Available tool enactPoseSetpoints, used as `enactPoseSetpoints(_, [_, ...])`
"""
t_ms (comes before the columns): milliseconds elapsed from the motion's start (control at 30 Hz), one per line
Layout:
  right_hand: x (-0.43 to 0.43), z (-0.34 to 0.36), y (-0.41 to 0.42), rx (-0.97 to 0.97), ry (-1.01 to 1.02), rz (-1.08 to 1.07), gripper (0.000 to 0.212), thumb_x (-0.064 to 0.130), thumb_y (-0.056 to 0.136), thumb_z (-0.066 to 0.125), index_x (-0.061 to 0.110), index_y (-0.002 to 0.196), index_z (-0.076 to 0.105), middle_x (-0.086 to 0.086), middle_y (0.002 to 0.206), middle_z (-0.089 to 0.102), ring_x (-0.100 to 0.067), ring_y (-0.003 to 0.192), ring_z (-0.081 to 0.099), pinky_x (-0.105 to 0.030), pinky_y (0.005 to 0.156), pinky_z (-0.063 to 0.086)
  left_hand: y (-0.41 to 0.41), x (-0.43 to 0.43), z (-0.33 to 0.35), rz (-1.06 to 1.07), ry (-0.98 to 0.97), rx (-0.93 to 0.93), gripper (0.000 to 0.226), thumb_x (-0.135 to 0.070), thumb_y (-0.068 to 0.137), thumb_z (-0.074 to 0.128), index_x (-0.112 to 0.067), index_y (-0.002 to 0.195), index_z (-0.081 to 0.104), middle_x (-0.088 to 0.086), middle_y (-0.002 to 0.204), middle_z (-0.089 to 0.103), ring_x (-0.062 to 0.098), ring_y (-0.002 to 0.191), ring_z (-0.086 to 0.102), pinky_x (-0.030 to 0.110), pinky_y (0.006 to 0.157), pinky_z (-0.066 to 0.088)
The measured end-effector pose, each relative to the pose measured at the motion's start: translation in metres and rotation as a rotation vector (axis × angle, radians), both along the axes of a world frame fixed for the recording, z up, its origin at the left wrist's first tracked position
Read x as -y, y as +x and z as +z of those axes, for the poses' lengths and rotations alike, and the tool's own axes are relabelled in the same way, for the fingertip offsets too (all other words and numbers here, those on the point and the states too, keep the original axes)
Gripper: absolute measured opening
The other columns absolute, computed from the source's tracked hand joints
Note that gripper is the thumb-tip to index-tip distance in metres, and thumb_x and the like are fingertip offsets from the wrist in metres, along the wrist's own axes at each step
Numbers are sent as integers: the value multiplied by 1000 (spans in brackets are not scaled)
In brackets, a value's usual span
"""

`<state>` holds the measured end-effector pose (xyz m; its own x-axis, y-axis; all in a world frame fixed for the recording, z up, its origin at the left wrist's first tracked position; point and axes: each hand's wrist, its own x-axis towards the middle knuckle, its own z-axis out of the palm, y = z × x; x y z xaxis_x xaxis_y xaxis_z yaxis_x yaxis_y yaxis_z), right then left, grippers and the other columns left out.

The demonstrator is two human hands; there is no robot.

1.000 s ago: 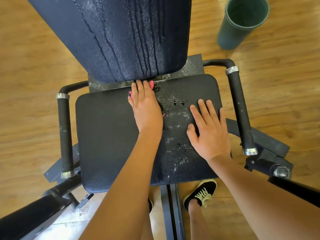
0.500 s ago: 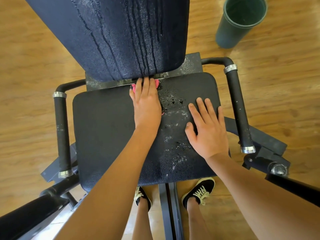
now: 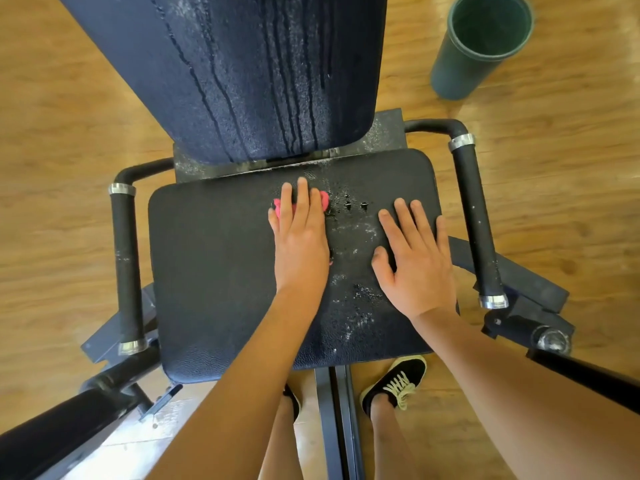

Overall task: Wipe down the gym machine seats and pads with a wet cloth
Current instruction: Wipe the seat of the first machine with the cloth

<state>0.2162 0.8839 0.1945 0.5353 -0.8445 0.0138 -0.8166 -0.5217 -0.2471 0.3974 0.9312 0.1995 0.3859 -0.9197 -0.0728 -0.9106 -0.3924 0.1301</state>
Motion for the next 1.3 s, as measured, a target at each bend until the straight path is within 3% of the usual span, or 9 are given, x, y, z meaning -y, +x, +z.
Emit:
enactPoseSetpoints(167, [1, -1, -1, 14, -13, -2, 56, 36, 102, 38, 16, 153, 46, -12, 164, 37, -31, 156, 25, -60, 126, 17, 8, 31, -1, 82, -161, -77, 50, 3, 95, 56, -1, 144, 49, 21, 157, 40, 41, 148, 32, 64, 116, 31])
enactPoseSetpoints(267, [1, 0, -2, 20, -18, 1, 56, 35, 102, 39, 15, 153, 47, -13, 164, 37, -32, 156, 26, -61, 125, 19, 5, 20, -3, 14, -160, -75, 52, 3, 95, 51, -3, 146, 46, 19, 159, 37, 39, 151, 27, 61, 118, 29])
enactPoseSetpoints(433, [1, 3, -1, 4, 2, -3, 56, 36, 102, 37, 16, 154, 45, -12, 165, 35, -31, 156, 24, -60, 126, 17, -22, -31, -4, 23, -88, -80, 69, -1, 85, 73, -4, 148, 45, 18, 162, 32, 39, 153, 20, 58, 122, 19])
enactPoseSetpoints(533, [0, 5, -1, 3, 7, -4, 57, 36, 102, 37, 17, 155, 44, -11, 165, 35, -30, 157, 23, -59, 126, 16, -38, -54, -6, 29, -121, -93, 54, 2, 93, 63, -2, 145, 49, 19, 159, 37, 40, 151, 26, 60, 120, 25])
enactPoseSetpoints(667, [1, 4, 0, -9, 12, -2, 57, 37, 102, 36, 17, 155, 43, -11, 166, 34, -30, 157, 22, -58, 127, 15, -31, -39, -1, 31, -105, -76, 55, -2, 92, 53, 0, 146, 47, 21, 160, 36, 42, 151, 25, 60, 120, 27])
enactPoseSetpoints(800, [2, 4, -1, -11, 9, -4, 57, 37, 103, 34, 16, 155, 43, -11, 166, 33, -30, 157, 22, -59, 126, 16, -15, 0, 7, 69, -95, -136, 67, -4, 90, 68, -2, 151, 41, 19, 164, 26, 38, 155, 15, 57, 122, 22])
enactPoseSetpoints(900, [1, 3, 0, 3, 1, -8, 57, 37, 103, 35, 16, 155, 44, -12, 166, 34, -31, 157, 23, -59, 126, 16, -10, 13, 6, 108, -124, -164, 56, -1, 96, 57, -2, 150, 42, 19, 164, 27, 38, 155, 15, 57, 123, 19])
enactPoseSetpoints(1000, [1, 4, 0, 8, 7, -3, 56, 36, 102, 37, 17, 155, 44, -12, 166, 34, -31, 157, 23, -60, 126, 16, -19, -9, -1, 82, -137, -142, 49, 0, 100, 49, -3, 148, 45, 18, 164, 28, 37, 154, 17, 55, 123, 16])
enactPoseSetpoints(1300, [0, 3, -1, 20, 12, -6, 55, 37, 104, 38, 19, 156, 42, -10, 167, 32, -29, 157, 21, -58, 127, 13, -60, -85, -3, 59, -115, -134, 46, 2, 97, 54, -2, 143, 50, 19, 157, 40, 38, 150, 26, 55, 121, 18])
